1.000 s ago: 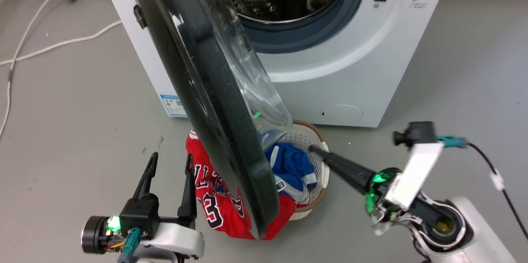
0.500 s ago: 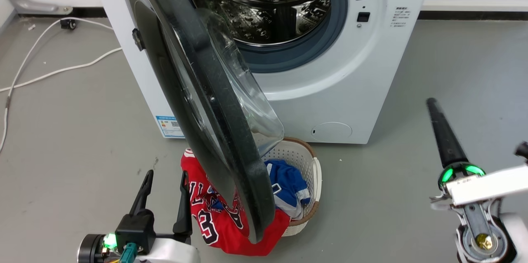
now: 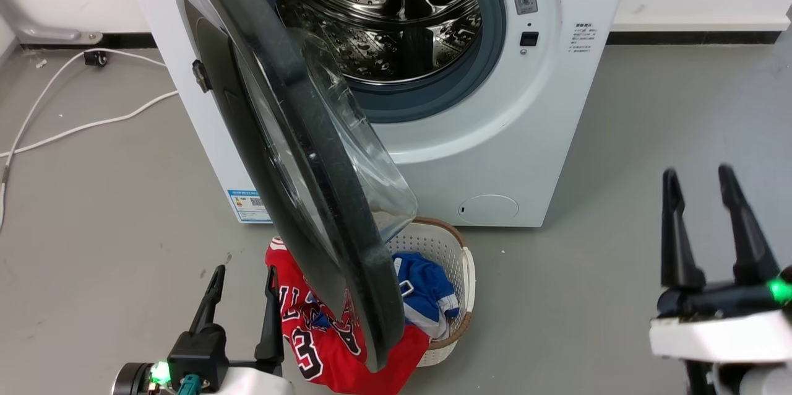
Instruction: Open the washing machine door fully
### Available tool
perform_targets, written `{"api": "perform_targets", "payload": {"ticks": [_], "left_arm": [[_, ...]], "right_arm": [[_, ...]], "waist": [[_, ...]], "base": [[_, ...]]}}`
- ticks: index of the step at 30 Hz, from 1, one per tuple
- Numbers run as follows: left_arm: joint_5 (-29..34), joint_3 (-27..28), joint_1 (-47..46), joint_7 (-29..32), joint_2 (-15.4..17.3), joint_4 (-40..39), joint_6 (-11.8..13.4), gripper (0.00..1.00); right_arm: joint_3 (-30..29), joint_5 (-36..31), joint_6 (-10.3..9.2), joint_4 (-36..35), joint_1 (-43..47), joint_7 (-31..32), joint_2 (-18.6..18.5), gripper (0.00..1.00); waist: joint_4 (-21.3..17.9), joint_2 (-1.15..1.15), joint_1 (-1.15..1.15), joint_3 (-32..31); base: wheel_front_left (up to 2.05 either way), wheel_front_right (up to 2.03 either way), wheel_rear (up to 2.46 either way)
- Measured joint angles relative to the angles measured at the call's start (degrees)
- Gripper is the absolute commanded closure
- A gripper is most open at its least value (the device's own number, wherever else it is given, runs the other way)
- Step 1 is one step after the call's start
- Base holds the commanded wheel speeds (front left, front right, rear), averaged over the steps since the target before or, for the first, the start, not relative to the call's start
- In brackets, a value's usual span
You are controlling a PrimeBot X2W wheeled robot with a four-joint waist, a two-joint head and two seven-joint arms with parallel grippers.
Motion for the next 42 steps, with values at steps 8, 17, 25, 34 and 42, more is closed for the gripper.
{"api": "perform_targets", "payload": {"ticks": [8,17,25,34,42], "left_arm": [[-0.2,0.0,0.9,0.0,0.0,-0.1,-0.1,0.00],[-0.4,-0.5,1.0,0.0,0.0,0.0,0.0,0.00],[-0.5,-0.6,1.1,0.0,0.0,-0.1,0.1,0.00],[-0.8,-0.8,1.3,0.0,0.0,0.0,0.4,0.00],[-2.2,-0.2,1.4,0.0,0.0,0.9,0.0,1.00]], "right_arm": [[-1.5,-11.1,0.00,1.6,6.0,0.0,3.8,0.00],[-2.5,-10.2,0.00,5.2,10.6,0.0,4.3,0.00],[-1.3,-6.7,0.00,6.5,12.3,0.0,4.3,0.00],[-1.1,-6.2,0.00,7.2,12.7,0.0,4.3,0.00],[-1.0,-6.2,0.00,7.6,12.5,0.0,4.3,0.00]], "waist": [[-0.1,0.00,0.00,-0.8],[0.2,0.00,0.00,-1.3],[0.2,0.00,0.00,-1.7],[0.8,0.00,0.00,-1.8],[0.8,0.00,0.00,-1.7]], "base": [[0.00,0.00,0.00],[0.00,0.00,0.00],[0.00,0.00,0.00],[0.00,0.00,0.00],[0.00,0.00,0.00]]}}
